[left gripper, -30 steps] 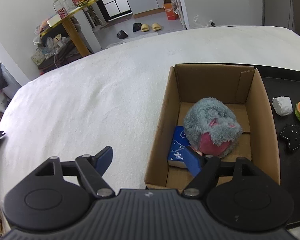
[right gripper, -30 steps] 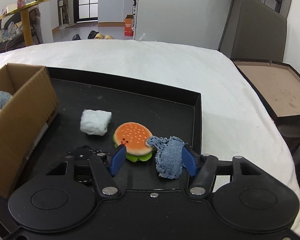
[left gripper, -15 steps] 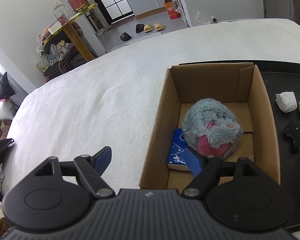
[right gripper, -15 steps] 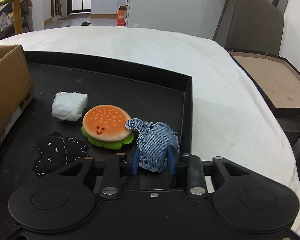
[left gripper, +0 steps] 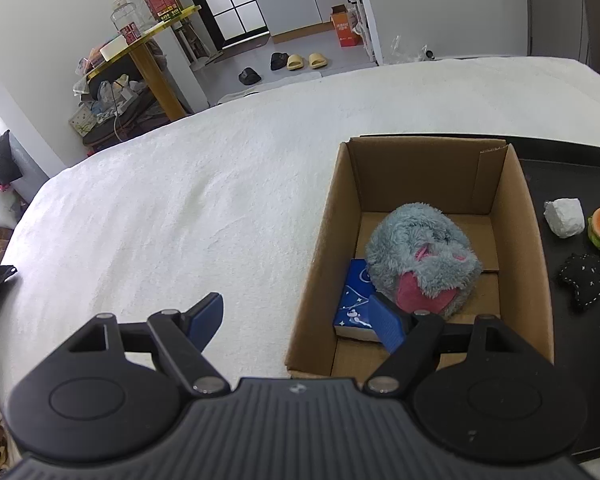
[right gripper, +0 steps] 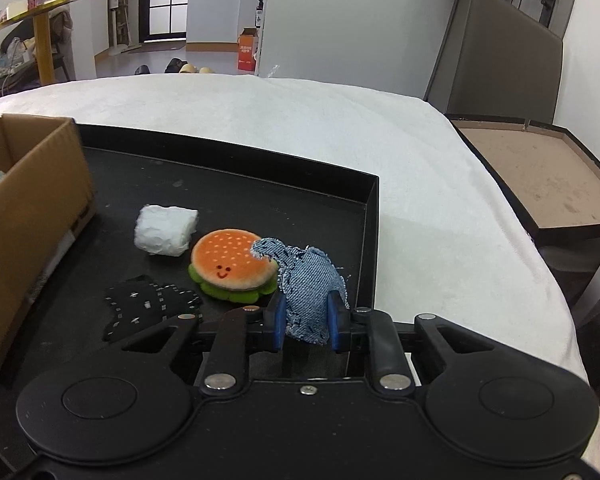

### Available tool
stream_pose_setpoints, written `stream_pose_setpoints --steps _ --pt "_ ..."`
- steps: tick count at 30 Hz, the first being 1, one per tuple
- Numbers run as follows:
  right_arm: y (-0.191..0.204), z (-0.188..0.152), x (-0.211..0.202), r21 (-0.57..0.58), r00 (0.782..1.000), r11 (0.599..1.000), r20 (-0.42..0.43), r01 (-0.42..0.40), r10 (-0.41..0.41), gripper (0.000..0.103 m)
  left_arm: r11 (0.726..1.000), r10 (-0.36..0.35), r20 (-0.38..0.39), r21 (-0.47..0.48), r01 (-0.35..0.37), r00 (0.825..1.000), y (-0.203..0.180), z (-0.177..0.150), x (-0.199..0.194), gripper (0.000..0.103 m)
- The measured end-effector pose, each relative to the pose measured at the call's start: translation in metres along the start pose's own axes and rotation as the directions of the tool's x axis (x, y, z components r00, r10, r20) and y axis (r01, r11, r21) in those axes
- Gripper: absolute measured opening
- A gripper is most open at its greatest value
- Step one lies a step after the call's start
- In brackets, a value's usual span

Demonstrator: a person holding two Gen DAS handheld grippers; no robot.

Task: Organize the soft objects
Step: 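Lift the denim plush with the right gripper toward the box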

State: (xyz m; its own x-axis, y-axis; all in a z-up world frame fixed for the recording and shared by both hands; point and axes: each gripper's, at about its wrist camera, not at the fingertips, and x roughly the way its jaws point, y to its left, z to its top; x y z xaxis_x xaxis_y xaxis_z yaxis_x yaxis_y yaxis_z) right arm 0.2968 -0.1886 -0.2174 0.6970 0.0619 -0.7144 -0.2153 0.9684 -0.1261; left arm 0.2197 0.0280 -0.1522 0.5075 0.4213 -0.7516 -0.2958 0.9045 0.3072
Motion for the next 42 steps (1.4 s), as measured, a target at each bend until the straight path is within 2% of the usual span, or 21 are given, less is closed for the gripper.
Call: stream_pose_setpoints --steps 8,16,24,42 --pt "0.017 0.008 -0.025 -0.010 1.000 1.000 0.015 -0.009 0.009 0.020 0.998 -0.040 -0.002 -0.048 0.040 0.999 0.013 -0.004 -0.001 0.078" --pt "0.038 0.020 -0.052 -0.037 0.999 0.999 0.045 -0.026 0.028 0.020 0.998 -0.045 0.008 -0.039 0.045 0.999 0.016 -0.008 0.000 0.078" --pt "0.064 0.041 -0.073 -0.053 0.993 0.995 0.087 -0.080 0.084 0.021 0.993 -0.087 0.015 -0.074 0.087 0.996 0.027 -0.011 0.001 0.078" --pt "0.134 0.078 -0.089 -0.180 0.982 0.974 0.105 -0.138 0.158 0.021 0.973 -0.190 0.017 -0.133 0.190 0.982 0.043 -0.014 0.015 0.078"
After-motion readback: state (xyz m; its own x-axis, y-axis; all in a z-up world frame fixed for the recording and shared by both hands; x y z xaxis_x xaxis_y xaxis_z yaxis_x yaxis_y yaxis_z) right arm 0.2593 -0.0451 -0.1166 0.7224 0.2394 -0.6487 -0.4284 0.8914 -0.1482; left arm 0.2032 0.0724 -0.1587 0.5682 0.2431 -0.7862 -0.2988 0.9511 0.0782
